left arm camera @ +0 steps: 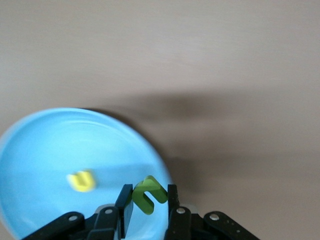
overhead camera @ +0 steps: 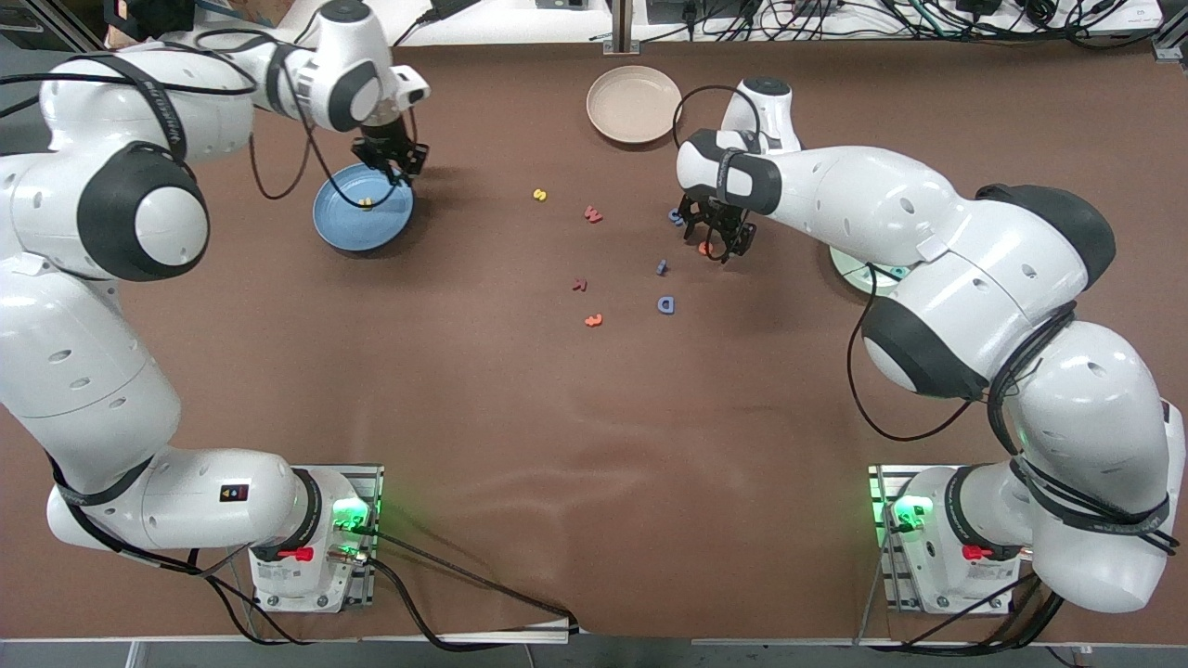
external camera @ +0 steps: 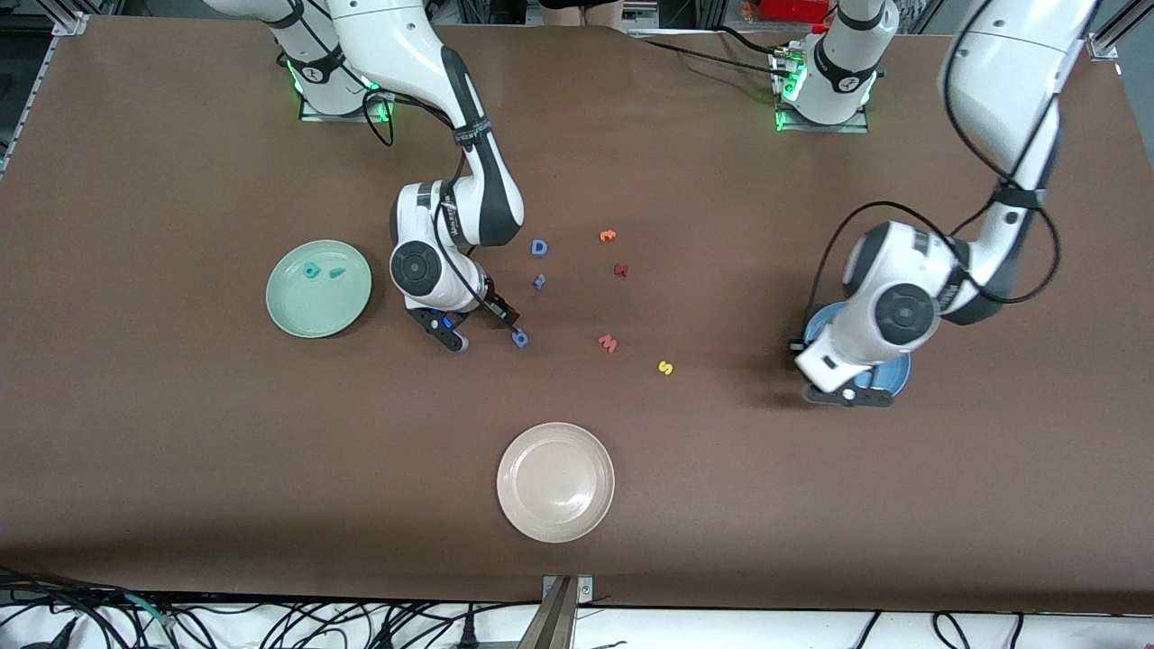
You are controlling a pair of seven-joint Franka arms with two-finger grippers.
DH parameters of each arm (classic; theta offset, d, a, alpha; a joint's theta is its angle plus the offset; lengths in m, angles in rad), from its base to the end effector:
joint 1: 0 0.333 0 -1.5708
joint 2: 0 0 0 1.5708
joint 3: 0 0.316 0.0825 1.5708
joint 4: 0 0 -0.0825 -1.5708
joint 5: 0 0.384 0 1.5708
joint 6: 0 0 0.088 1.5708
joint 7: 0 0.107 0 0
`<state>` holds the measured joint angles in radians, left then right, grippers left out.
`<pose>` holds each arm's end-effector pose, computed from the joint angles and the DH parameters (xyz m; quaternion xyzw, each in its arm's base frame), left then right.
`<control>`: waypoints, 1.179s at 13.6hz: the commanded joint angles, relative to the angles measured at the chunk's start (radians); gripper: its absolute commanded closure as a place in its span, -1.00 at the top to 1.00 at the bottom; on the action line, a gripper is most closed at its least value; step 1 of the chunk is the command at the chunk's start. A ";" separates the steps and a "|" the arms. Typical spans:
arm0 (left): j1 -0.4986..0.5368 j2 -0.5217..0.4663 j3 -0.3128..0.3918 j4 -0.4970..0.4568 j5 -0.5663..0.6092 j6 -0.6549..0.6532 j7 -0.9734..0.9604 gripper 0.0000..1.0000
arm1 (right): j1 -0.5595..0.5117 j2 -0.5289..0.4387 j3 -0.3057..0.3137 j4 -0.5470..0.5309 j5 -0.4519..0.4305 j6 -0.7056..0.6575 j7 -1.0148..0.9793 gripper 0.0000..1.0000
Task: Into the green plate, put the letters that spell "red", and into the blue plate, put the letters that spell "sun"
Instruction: 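Place the green n on the blue plate while the right gripper grasps orange e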
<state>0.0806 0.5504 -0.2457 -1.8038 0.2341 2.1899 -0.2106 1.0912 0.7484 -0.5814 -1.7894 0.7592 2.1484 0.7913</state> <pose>0.6314 -0.0866 0.2357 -0.9964 0.0392 0.0644 0.0379 0.5243 0.3486 0.1694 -0.9316 0.3388 0.1312 0.0140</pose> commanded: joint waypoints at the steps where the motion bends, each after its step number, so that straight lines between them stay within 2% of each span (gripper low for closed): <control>1: 0.069 0.005 -0.012 0.012 0.030 -0.027 0.103 -0.25 | 0.009 0.005 0.000 -0.012 0.017 0.014 0.011 0.40; 3: 0.068 0.013 -0.014 0.014 0.021 -0.024 0.103 0.99 | 0.007 0.005 0.000 -0.012 0.017 0.016 0.008 0.15; 6: 0.047 0.011 -0.026 0.044 0.005 -0.024 0.082 1.00 | 0.007 0.003 0.000 -0.012 0.017 0.013 0.000 -0.28; 7: 0.025 0.016 -0.044 0.059 -0.036 -0.022 0.036 1.00 | 0.006 0.003 -0.001 -0.012 0.017 0.013 -0.001 -0.39; 10: -0.091 0.046 -0.046 0.115 -0.084 -0.013 -0.071 1.00 | 0.003 0.002 -0.005 -0.012 0.017 0.008 -0.003 -0.84; 13: -0.194 0.123 -0.046 0.191 -0.082 -0.012 -0.209 1.00 | 0.003 -0.012 -0.032 -0.008 0.015 -0.004 -0.007 -0.87; 16: -0.271 0.210 -0.043 0.279 -0.079 0.002 -0.297 1.00 | 0.003 -0.046 -0.144 0.019 0.002 -0.181 -0.055 -0.87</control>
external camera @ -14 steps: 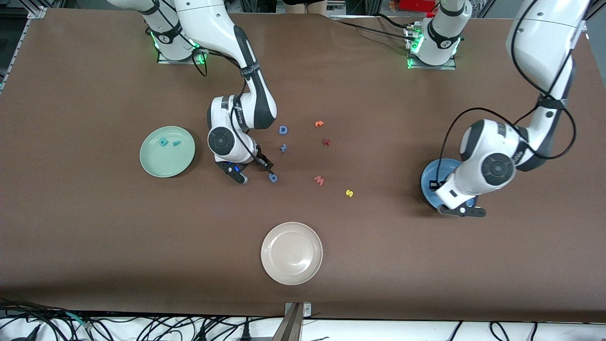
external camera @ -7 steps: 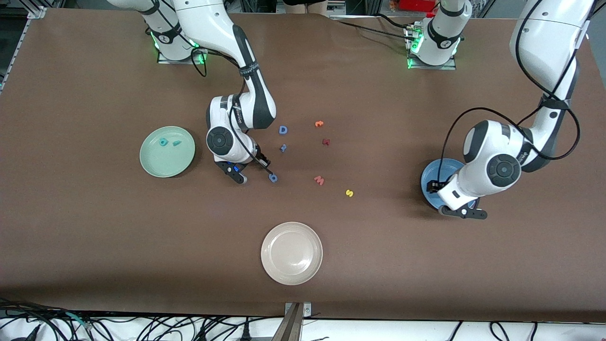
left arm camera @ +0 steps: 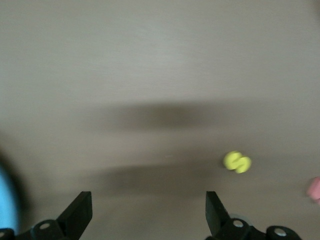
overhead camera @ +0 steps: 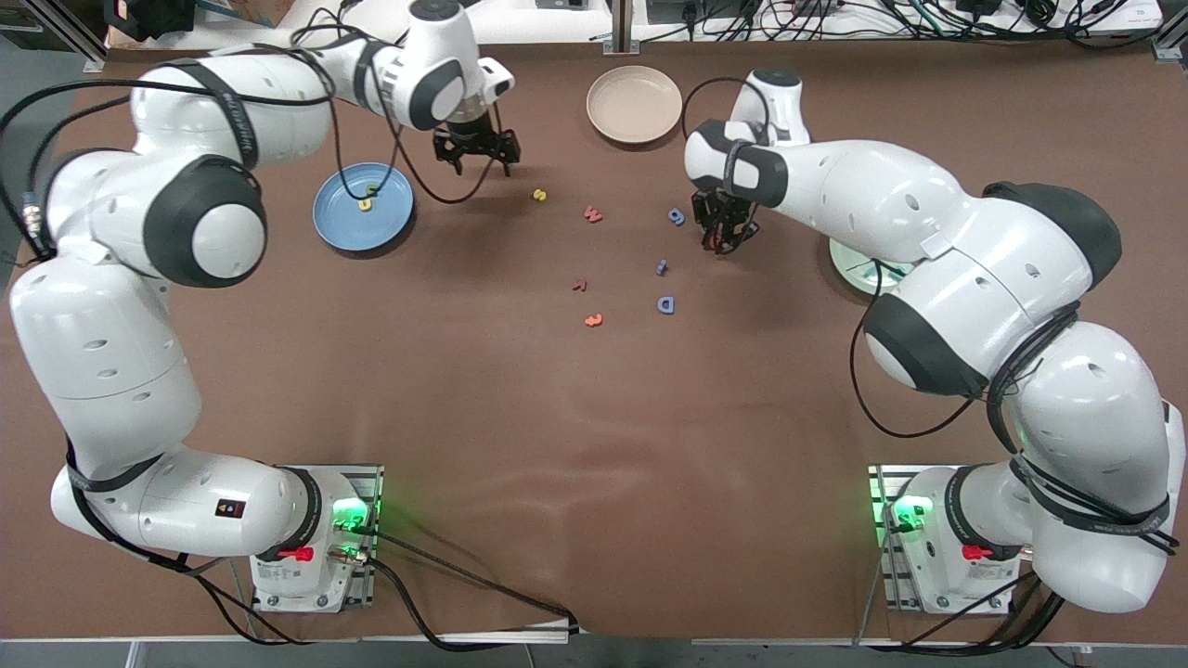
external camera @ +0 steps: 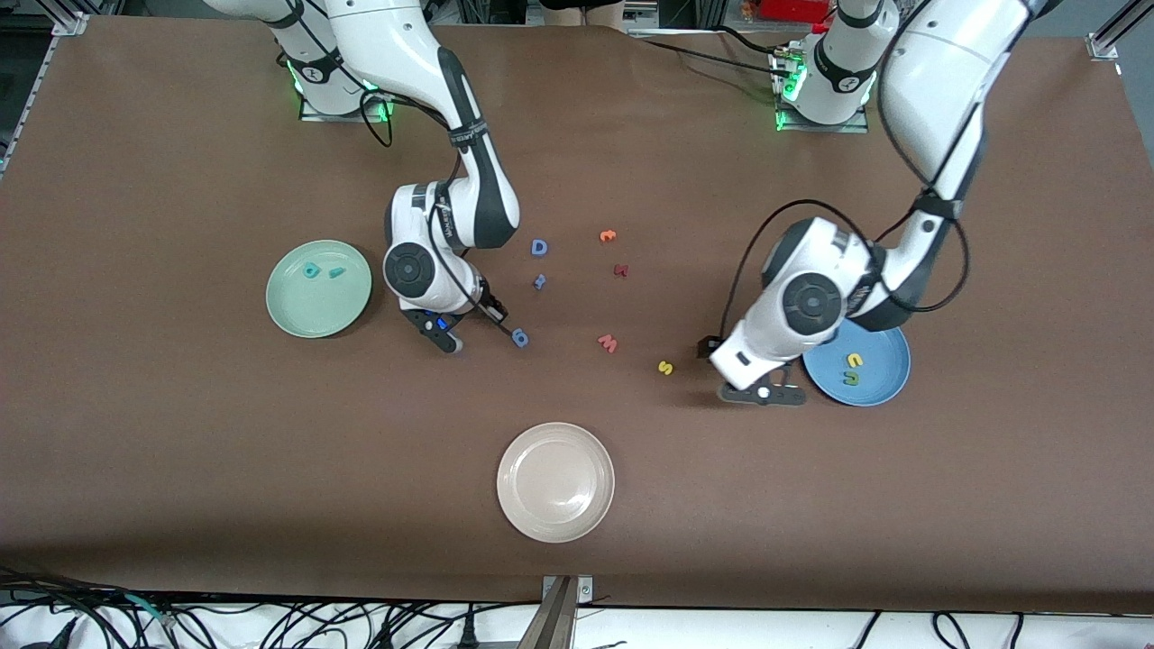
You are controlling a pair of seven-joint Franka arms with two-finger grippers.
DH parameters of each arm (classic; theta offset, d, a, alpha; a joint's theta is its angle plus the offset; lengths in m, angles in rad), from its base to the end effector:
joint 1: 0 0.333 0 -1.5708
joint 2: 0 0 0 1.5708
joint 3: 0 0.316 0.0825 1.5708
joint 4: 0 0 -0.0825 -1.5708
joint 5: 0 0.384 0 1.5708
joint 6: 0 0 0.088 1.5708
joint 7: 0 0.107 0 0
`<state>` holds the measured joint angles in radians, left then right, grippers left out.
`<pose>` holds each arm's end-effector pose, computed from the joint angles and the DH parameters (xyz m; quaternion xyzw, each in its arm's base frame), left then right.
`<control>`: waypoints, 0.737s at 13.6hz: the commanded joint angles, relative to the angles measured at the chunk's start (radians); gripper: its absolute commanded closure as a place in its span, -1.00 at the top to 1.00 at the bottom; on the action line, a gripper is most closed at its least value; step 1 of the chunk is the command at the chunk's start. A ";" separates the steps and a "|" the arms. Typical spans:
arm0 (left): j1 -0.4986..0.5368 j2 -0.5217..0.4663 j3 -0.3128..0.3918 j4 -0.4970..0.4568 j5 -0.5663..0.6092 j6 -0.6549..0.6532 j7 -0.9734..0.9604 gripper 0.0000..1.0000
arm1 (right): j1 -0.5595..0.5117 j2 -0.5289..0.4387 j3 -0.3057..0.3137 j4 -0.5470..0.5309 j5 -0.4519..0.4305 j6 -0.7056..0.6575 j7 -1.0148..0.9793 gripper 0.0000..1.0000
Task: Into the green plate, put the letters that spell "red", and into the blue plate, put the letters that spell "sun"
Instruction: 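Carry the orange e to the green plate while the left gripper grasps yellow s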
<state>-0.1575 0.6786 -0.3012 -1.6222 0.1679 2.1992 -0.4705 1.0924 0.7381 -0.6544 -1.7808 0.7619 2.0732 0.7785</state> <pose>0.6257 -0.2747 0.2335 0.9989 -0.0176 -0.0428 0.0106 0.5418 0.3214 0.1892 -0.9254 0.3529 0.1381 0.0089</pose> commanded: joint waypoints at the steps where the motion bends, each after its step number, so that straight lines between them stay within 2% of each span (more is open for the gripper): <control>1: -0.049 0.096 0.013 0.111 -0.011 -0.007 -0.054 1.00 | 0.001 -0.046 -0.117 0.015 -0.001 -0.179 -0.088 -0.87; 6: -0.097 0.159 0.020 0.134 -0.007 0.094 -0.094 1.00 | 0.000 -0.042 -0.355 0.012 -0.012 -0.436 -0.361 -0.87; 7: -0.099 0.159 0.020 0.134 -0.007 0.094 -0.095 1.00 | -0.005 -0.037 -0.378 0.008 -0.030 -0.450 -0.399 -0.87; 9: -0.111 0.160 0.024 0.134 -0.005 0.094 -0.109 1.00 | -0.044 -0.019 -0.383 -0.003 -0.108 -0.441 -0.491 -0.87; 10: -0.125 0.162 0.040 0.134 -0.005 0.097 -0.121 1.00 | -0.083 -0.006 -0.383 -0.006 -0.113 -0.441 -0.549 -0.87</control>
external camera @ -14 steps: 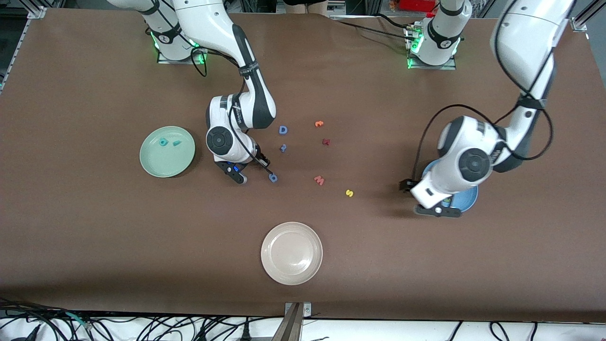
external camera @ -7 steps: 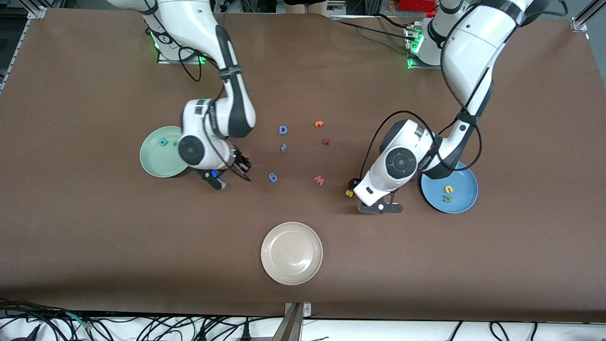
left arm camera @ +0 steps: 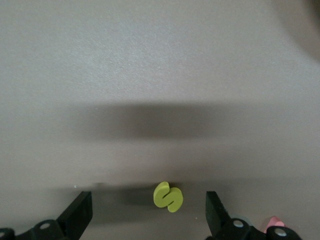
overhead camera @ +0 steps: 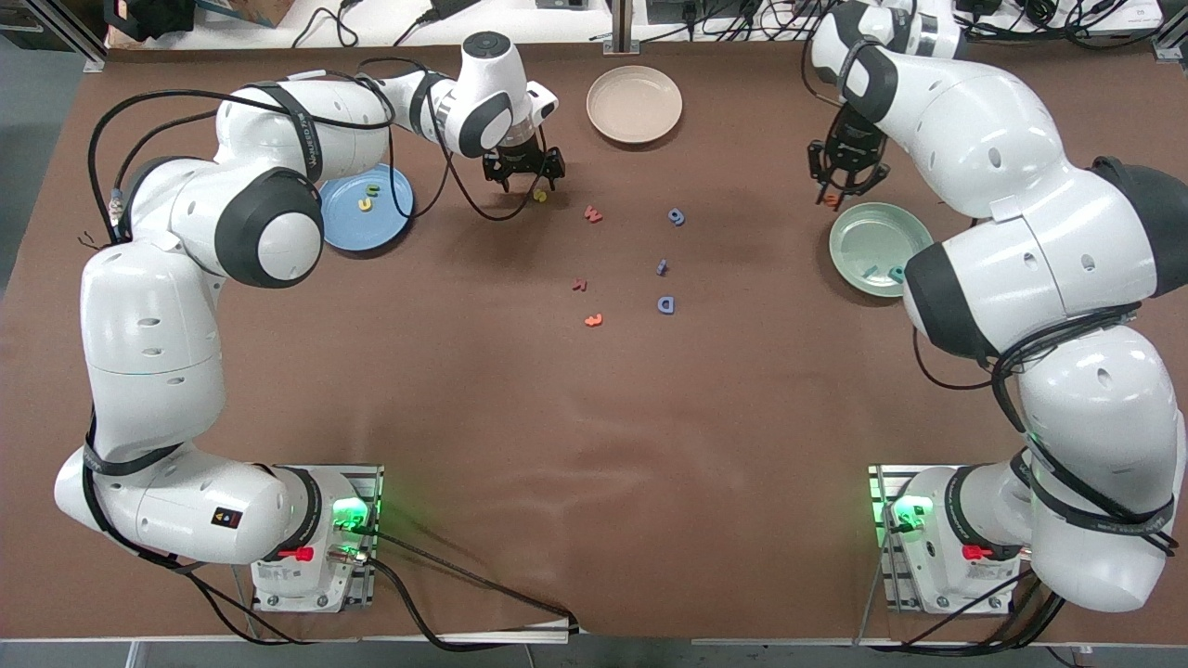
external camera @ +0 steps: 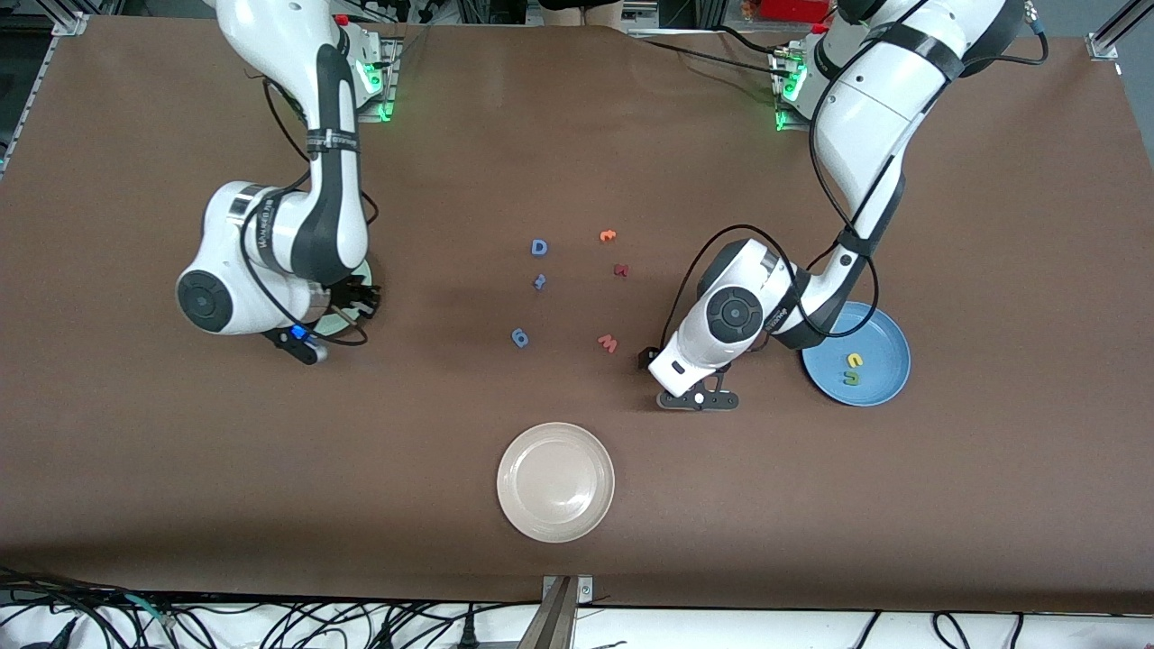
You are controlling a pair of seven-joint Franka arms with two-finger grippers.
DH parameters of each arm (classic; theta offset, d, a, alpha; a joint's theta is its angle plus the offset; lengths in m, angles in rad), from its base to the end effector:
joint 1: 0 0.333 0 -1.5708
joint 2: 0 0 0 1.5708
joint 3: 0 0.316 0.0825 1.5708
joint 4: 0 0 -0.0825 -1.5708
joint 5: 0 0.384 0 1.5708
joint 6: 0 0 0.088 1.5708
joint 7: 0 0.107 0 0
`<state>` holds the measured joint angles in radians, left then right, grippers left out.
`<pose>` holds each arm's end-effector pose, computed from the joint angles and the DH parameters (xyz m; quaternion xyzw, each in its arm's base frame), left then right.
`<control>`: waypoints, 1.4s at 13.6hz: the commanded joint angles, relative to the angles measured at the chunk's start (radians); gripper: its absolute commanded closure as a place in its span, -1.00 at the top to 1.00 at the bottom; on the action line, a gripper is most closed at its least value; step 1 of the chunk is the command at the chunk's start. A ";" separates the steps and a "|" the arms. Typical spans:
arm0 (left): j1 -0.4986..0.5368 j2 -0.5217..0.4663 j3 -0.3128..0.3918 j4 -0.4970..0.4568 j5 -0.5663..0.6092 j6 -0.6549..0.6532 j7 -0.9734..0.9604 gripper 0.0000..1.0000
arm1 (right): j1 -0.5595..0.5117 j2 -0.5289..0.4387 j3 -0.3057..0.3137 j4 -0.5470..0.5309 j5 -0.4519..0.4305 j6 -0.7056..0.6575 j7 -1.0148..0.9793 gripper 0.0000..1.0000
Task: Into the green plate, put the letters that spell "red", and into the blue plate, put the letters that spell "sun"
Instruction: 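Carry the orange e to the green plate while the left gripper grasps yellow s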
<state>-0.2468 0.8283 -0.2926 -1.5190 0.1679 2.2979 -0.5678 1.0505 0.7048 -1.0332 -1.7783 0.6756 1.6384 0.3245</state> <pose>0.6244 -0.3321 0.1826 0.9990 0.0022 -0.0286 0.0356 0.5822 0.1272 0.2832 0.9392 -0.2671 -0.2152 0.0158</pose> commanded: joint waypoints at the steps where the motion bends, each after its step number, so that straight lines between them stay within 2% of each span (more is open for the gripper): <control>1: -0.060 0.014 0.052 0.031 -0.005 0.009 -0.032 0.99 | -0.075 0.033 -0.004 -0.024 -0.027 -0.003 -0.155 -0.87; 4: -0.086 0.018 0.078 0.031 -0.005 0.014 -0.047 0.91 | -0.119 0.036 0.001 -0.102 -0.025 0.072 -0.304 -0.87; 6: -0.086 0.018 0.078 0.029 -0.005 0.014 -0.058 0.78 | -0.121 0.036 0.018 -0.141 -0.016 0.124 -0.320 -0.86; 9: -0.089 0.018 0.076 0.029 -0.005 0.014 -0.061 0.04 | -0.150 0.038 0.085 -0.171 -0.013 0.208 -0.320 -0.85; 10: -0.091 0.018 0.076 0.029 -0.007 0.014 -0.063 -0.13 | -0.162 0.038 0.102 -0.171 -0.013 0.218 -0.320 -0.84; 11: -0.091 0.018 0.076 0.031 -0.007 0.014 -0.075 -0.23 | -0.168 0.038 0.110 -0.171 -0.014 0.219 -0.320 -0.79; 13: -0.091 0.018 0.076 0.029 -0.005 0.024 -0.081 -0.33 | -0.175 0.038 0.111 -0.171 -0.014 0.225 -0.321 -0.49; 14: -0.091 0.018 0.076 0.029 -0.005 0.034 -0.084 -0.40 | -0.175 0.038 0.111 -0.171 -0.014 0.225 -0.321 0.30; 15: -0.091 0.020 0.076 0.029 -0.005 0.034 -0.089 -0.54 | -0.175 0.038 0.110 -0.170 -0.014 0.225 -0.320 0.74; 17: -0.085 0.017 0.076 0.031 -0.007 0.032 -0.080 -0.66 | -0.173 0.035 0.108 -0.165 -0.014 0.219 -0.318 0.95; 19: -0.071 0.003 0.079 0.033 -0.004 0.023 -0.069 -0.69 | -0.172 0.022 0.096 -0.155 -0.014 0.202 -0.320 0.97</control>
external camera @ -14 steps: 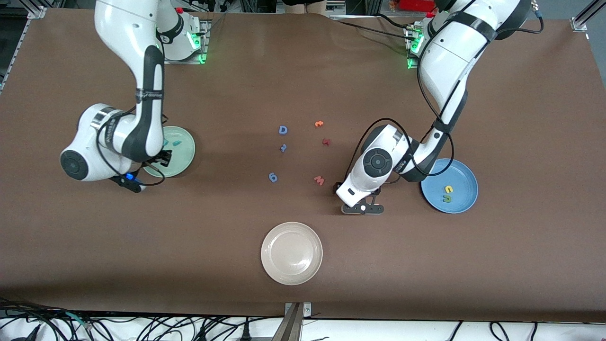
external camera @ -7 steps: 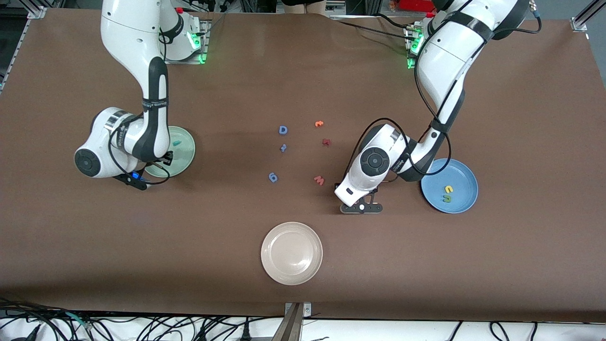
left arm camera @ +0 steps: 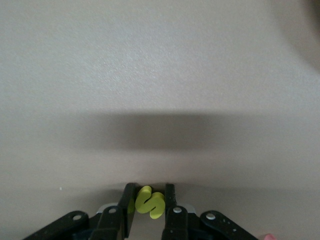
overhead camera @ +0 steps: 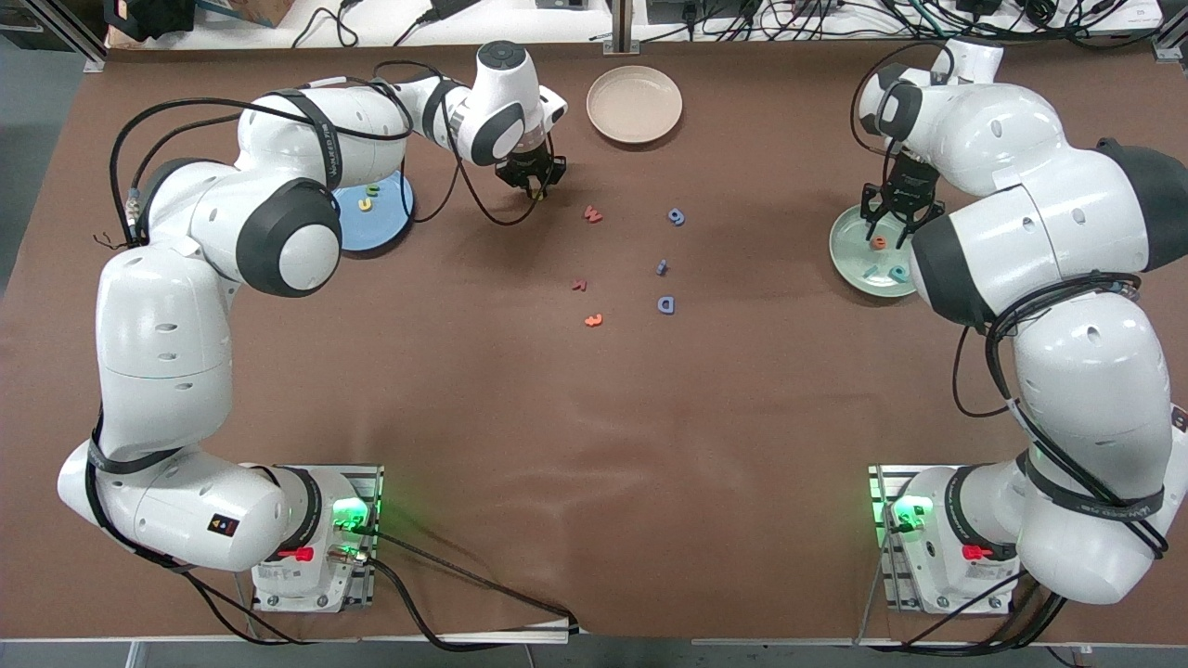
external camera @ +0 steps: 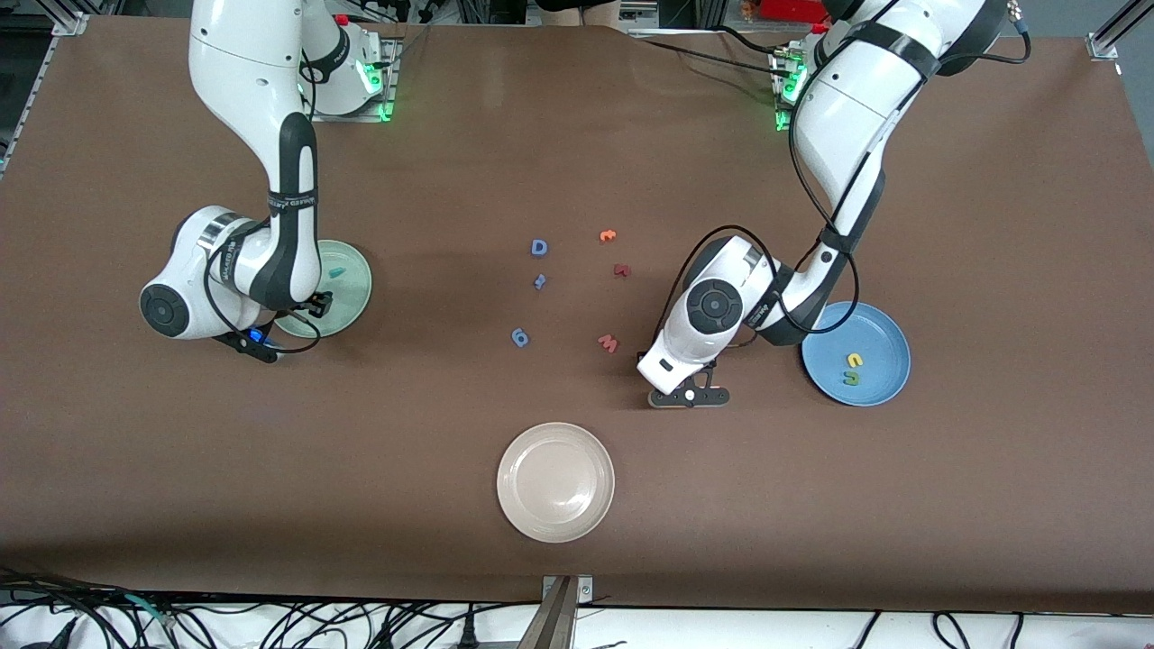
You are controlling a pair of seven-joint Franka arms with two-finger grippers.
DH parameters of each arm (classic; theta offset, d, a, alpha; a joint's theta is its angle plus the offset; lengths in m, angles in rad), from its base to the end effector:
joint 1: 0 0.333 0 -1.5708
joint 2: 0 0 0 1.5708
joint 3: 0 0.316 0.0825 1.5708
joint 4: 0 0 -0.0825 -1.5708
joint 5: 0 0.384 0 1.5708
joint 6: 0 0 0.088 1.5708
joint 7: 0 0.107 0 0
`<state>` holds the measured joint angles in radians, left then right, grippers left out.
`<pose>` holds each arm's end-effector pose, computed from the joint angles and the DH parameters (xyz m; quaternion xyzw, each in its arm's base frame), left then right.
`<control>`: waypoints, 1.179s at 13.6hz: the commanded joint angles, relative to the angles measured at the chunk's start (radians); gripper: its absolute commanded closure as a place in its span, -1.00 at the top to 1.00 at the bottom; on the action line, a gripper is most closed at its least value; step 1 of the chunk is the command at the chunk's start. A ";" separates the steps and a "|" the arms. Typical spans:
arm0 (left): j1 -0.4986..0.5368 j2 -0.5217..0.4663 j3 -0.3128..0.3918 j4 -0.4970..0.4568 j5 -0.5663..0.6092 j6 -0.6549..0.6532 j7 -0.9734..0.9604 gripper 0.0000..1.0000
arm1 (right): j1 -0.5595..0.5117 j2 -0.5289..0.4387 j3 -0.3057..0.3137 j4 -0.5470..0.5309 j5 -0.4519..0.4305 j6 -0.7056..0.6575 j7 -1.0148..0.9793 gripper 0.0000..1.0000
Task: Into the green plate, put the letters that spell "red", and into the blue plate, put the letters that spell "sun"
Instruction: 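Release the orange e on the green plate while the left gripper places yellow s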
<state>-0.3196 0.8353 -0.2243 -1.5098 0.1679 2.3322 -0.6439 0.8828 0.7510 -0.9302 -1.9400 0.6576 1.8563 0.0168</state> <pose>0.6226 -0.3435 0.1770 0.9993 0.0285 -0.0077 0.0211 0.5608 0.0264 0.1943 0.9548 -0.2060 -0.2138 0.0131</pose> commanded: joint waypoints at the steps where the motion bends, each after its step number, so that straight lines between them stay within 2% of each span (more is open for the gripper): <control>1: 0.020 -0.015 0.013 0.025 -0.004 -0.030 0.021 -0.70 | 0.002 -0.028 -0.034 0.025 0.004 -0.037 -0.018 0.97; 2: 0.045 -0.027 0.013 0.037 -0.001 -0.069 0.036 -0.71 | 0.005 -0.030 -0.063 0.056 0.002 -0.087 -0.018 0.97; 5: 0.112 -0.041 0.010 0.143 -0.002 -0.323 0.156 -0.71 | 0.004 -0.030 -0.136 0.177 -0.009 -0.259 -0.014 0.97; 8: 0.190 -0.041 0.010 0.210 -0.002 -0.511 0.252 -0.70 | -0.001 -0.030 -0.188 0.275 -0.010 -0.377 -0.015 0.97; 11: 0.290 -0.041 0.011 0.204 -0.002 -0.566 0.409 -0.69 | -0.008 -0.029 -0.258 0.396 -0.010 -0.541 -0.014 0.97; 13: 0.335 -0.038 0.013 0.195 -0.001 -0.614 0.460 -0.69 | -0.031 -0.027 -0.275 0.485 -0.010 -0.615 -0.006 0.97; 15: 0.362 -0.033 0.016 0.180 0.005 -0.625 0.513 -0.46 | -0.083 -0.025 -0.275 0.567 -0.007 -0.682 -0.006 0.97; 16: 0.372 -0.032 0.017 0.180 0.039 -0.626 0.550 0.41 | -0.120 -0.022 -0.269 0.614 -0.007 -0.716 -0.005 0.97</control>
<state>0.0424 0.8066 -0.2035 -1.3186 0.1740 1.7209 -0.1557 0.8368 0.7192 -1.2098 -1.4275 0.6568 1.2183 0.0148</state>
